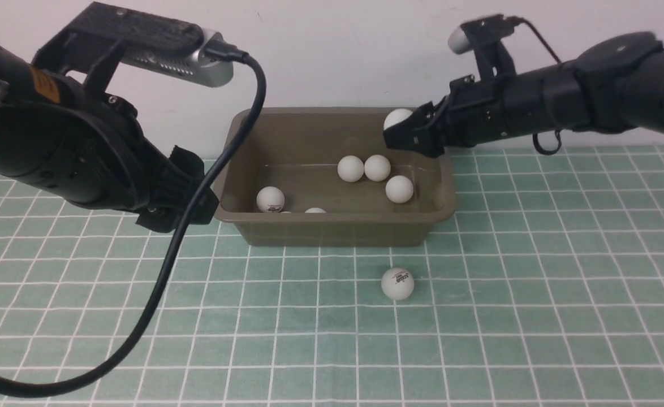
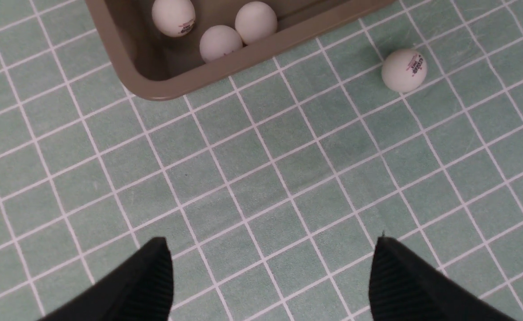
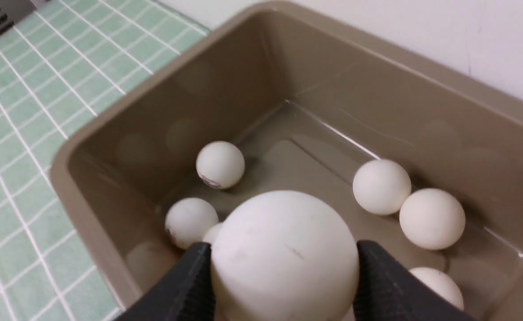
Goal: Put the table tennis balls in the box on the green coffee tablecloth.
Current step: 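Release the ping pong ball into the bin and lift the gripper away, then reach for and grasp a ping pong ball on the table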
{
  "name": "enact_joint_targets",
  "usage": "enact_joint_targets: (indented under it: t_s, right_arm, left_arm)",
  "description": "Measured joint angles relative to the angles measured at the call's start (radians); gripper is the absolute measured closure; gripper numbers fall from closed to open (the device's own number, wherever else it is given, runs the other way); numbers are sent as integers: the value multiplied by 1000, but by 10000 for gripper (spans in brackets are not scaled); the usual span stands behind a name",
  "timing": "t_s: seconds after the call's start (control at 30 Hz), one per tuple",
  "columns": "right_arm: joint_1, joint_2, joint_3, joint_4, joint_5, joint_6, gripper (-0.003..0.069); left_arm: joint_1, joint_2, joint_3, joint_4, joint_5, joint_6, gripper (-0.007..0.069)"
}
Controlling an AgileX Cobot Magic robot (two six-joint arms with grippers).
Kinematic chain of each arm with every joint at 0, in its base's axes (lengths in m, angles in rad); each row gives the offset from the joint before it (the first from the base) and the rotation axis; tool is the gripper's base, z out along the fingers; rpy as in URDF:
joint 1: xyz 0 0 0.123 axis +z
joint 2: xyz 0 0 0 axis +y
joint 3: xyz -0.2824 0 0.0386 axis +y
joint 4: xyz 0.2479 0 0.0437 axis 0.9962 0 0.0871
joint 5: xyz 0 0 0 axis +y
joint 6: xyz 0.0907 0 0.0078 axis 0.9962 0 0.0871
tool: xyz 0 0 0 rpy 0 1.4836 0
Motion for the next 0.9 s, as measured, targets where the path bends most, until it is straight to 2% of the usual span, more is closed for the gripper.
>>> enact_joint_targets:
  t_s: [0.17,0.27,0.33,0.43,0.6,0.73,0.9]
  right_arm:
    - [0,24,-4,-23,-52,0,269]
    - [0,8,-7,-35,-132,-6,165]
    - [0,-14,-7,-59,-146,-11,140]
    - [-3,-101,-7,-175,-146,17,134]
    - [-42,-256,-7,-399,-113,205,146]
    - [-62,-330,-2,-523,-83,313,150]
    - [-70,-521,89,-761,-49,527,152]
  left_arm:
    - [0,2,0,-34,0,28,92]
    - [0,2,0,-39,0,52,92]
    - [0,2,0,-39,0,60,92]
    - [0,2,0,-39,0,63,92]
    - [0,2,0,-39,0,70,92]
    - [0,2,0,-39,-1,71,92]
    - [0,2,0,-36,-8,71,92]
